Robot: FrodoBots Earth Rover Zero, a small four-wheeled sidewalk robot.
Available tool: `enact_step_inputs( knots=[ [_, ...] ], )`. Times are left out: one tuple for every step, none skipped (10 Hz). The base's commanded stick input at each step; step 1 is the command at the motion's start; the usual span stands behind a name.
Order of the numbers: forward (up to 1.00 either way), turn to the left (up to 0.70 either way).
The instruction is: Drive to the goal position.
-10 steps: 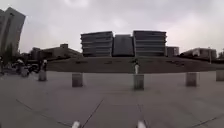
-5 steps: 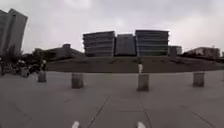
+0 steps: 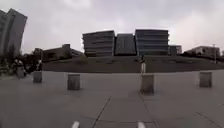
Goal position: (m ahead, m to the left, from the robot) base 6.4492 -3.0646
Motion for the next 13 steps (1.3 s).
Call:
enact_step_inputs(
  knots=[
    [0.60,0.00],
    [0.60,0.00],
    [0.60,0.00],
    [0.60,0.00],
    [0.60,0.00],
    [0.60,0.00],
    [0.60,0.00],
    [0.60,0.00],
    [0.60,0.00],
    [0.60,0.00],
    [0.60,0.00],
    [0.60,0.00],
    [0.60,0.00]
  ],
)
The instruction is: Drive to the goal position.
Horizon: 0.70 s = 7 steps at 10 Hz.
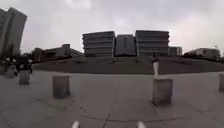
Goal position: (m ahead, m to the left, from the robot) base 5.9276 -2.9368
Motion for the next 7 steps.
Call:
enact_step_inputs(
  knots=[
    [0.60,0.00],
    [0.60,0.00],
    [0.60,0.15],
    [0.60,0.15],
    [0.60,0.14],
    [0.60,0.02],
    [0.60,0.00]
  ],
)
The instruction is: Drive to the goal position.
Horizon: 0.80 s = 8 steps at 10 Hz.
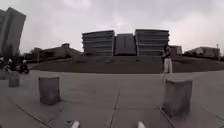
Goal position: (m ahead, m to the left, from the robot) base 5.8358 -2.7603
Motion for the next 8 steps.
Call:
enact_step_inputs(
  knots=[
    [0.60,0.00],
    [0.60,0.00],
    [0.60,0.00],
    [0.60,0.00],
    [0.60,0.00],
    [0.60,0.00],
    [0.60,0.00],
    [0.60,0.00]
  ],
)
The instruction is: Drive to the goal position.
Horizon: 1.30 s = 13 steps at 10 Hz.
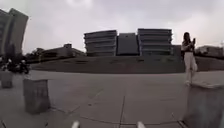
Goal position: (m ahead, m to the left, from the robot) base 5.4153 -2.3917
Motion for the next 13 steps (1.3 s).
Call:
enact_step_inputs(
  knots=[
    [0.60,0.00],
    [0.60,0.00],
    [0.60,0.00],
    [0.60,0.00],
    [0.60,0.00],
    [0.60,0.07],
    [0.60,0.14],
    [0.60,0.15],
    [0.60,0.15],
    [0.60,0.15],
    [0.60,0.15],
    [0.60,0.15],
    [0.60,0.06]
  ],
)
